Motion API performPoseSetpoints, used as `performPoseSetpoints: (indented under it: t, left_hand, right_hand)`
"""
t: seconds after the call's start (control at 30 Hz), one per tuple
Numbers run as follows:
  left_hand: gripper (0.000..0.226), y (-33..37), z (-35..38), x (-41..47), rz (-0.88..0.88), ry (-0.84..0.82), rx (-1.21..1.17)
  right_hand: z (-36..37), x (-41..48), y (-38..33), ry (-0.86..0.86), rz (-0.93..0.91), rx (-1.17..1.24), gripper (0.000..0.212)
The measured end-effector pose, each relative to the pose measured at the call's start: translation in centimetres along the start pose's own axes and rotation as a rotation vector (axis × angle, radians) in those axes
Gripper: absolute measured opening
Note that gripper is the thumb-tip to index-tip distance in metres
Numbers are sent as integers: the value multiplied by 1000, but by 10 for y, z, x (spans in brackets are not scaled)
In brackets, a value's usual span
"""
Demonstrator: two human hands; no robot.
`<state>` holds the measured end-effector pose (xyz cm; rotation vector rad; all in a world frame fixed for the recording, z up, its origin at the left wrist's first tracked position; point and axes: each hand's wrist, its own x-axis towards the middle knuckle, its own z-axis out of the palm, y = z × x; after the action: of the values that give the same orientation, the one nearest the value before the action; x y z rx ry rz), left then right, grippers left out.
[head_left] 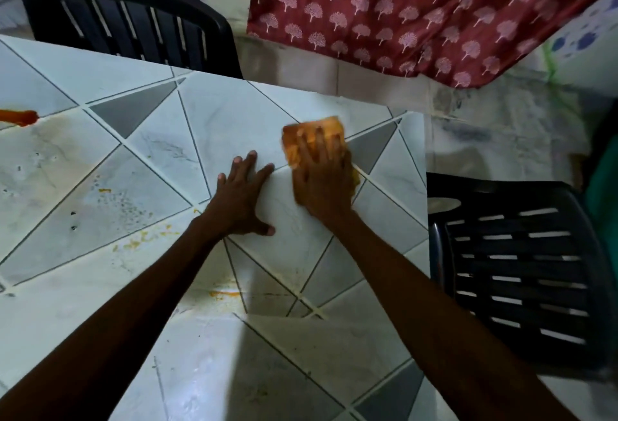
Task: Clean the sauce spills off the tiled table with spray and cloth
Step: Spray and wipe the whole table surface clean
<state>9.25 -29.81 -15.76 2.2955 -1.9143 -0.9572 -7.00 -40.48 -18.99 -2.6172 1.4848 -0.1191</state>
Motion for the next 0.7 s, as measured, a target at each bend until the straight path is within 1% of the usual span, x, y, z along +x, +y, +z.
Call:
performPoseSetpoints:
  t: [0.07,0.13,0.2,0.23,0.3,0.4,0.47,0.53,0.6,0.63,0.7]
  left_hand:
    - [138,0,-1,0,-7,-11,20]
    - [142,4,2,0,-13,-21,59]
    - [145,8,6,1,-19,-21,93]
    - [146,8,8,1,-25,-10,101]
    - [146,7,10,2,-28,10,109]
    - [144,2,12,2,-18,10,66]
    - [134,2,16,1,-29,62,-4]
    - [114,7,24,-2,-45,234,-50]
    - [95,17,35,-5,-41,400,-47]
    - [88,24,39,-5,-28,449,-38]
    - [81,44,48,1,18,475,-13]
  right_hand:
    - [-3,-53,9,-33,-132,42,65]
    - [-8,-108,30,-57,-149,76,68]
    - [-14,-137,63,-73,-107,74,67]
    - [-16,-137,81,-80,-69,68,66]
    - [-16,-107,107,-75,43,44,67]
    - [-10,-38,98,-34,205,24,69]
    - [-5,-16,78,-22,248,20,69]
    - [-3,-30,67,-11,180,30,67]
    - [-5,-74,70,-21,25,53,66]
    - [-8,-100,77,-31,-32,72,66]
    - [-14,-148,99,-40,-64,81,67]
